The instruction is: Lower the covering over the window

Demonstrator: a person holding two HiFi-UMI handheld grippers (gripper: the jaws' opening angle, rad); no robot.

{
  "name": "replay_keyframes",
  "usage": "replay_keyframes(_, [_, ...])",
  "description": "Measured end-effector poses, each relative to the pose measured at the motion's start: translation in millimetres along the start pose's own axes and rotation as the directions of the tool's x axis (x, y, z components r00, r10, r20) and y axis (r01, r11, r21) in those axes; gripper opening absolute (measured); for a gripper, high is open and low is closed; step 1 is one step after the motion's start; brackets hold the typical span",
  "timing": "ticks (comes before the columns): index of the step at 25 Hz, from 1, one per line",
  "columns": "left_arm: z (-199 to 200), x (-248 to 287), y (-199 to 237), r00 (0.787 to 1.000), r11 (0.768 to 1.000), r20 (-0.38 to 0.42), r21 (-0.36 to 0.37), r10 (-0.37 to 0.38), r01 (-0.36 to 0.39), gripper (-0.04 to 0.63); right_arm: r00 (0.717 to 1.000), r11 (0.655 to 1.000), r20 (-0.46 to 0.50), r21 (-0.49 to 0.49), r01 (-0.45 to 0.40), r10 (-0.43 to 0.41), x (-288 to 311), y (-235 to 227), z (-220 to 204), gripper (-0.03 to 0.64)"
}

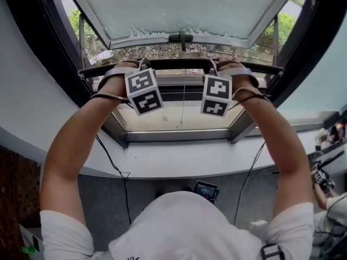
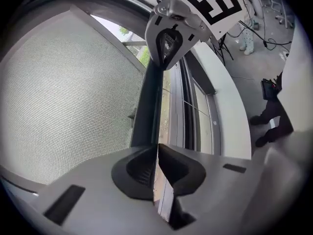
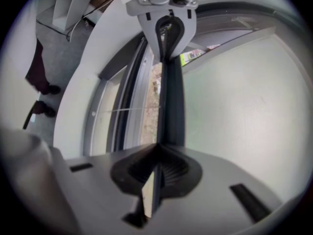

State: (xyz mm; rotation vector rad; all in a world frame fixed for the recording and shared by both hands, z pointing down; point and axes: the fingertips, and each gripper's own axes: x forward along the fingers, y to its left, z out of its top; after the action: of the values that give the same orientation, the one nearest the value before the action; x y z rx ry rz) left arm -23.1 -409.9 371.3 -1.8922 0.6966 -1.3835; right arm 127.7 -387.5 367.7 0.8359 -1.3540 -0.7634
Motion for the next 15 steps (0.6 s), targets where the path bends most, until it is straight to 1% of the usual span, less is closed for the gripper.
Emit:
replay_keyframes(4, [-0.8,5.5,-6.2,1.000,1.000,-0.003,-0.004,-0.017,0.017,0.038,1.000,1.000,-0.002,0.021,-0.021,0.021,4.7,6.6,-0.7,0.031])
replay_keyframes(15, [-12.2,33.0,-48.4,0.995,0.995,-0.026,-0.017,-0.099,0.099,0.038,0.994,0.994,-0.015,0.011,-0.107,0.107,28.4,51.5,1.9,0.032])
